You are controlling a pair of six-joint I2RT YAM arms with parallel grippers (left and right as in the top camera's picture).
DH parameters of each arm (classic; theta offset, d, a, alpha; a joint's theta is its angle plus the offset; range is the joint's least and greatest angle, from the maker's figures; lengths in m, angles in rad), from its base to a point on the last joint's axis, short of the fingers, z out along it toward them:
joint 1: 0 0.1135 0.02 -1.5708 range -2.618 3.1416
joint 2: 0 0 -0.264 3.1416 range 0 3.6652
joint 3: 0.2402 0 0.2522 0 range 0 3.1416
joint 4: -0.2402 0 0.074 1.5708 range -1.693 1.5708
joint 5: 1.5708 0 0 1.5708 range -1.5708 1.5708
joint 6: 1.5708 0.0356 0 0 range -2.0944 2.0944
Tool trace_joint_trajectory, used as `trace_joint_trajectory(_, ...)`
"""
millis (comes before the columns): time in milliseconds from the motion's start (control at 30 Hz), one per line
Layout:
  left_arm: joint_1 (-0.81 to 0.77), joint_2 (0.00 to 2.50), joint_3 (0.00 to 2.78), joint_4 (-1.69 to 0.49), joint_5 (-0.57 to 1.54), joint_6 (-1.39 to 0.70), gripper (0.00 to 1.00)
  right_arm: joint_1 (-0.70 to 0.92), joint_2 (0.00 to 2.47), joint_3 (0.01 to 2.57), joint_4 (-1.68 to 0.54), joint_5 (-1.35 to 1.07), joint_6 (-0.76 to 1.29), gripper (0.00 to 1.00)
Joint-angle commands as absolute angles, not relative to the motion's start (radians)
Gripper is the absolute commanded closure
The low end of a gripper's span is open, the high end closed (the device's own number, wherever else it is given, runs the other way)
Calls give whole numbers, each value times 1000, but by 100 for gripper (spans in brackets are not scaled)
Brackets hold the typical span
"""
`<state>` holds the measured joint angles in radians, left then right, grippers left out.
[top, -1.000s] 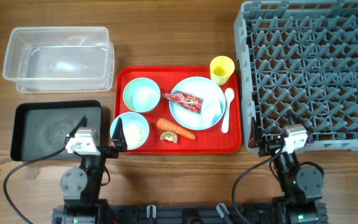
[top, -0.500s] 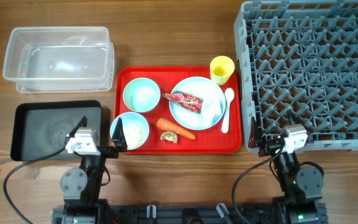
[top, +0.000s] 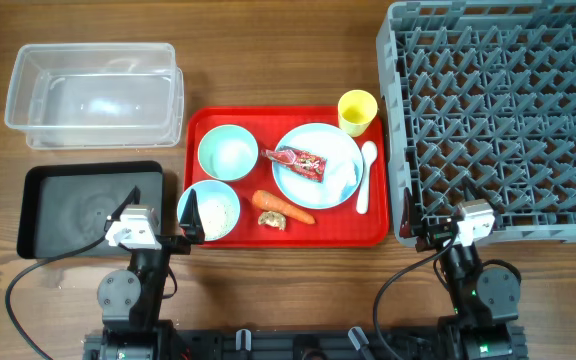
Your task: Sort waste into correct bins and load items into the dishwasher rack
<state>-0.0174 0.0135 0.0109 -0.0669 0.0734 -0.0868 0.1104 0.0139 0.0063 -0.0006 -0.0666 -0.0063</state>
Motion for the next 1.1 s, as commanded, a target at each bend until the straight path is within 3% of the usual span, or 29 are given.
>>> trace_joint_trajectory(0, -9, 6, 6, -71, 85, -71, 0, 111, 17, 5, 2, -71, -24, 0)
trace_joint_trajectory(567, -9, 7, 6, -71, 87, -73, 0, 111, 17, 5, 2, -71, 12, 0)
trace_joint_trajectory(700, -9, 7, 6, -65, 89, -201, 0, 111, 17, 9, 1, -81, 109, 0)
trace_joint_trajectory(1067, -9, 93, 160, -151, 115, -346, 0, 111, 138, 216, -101, -78, 66, 1)
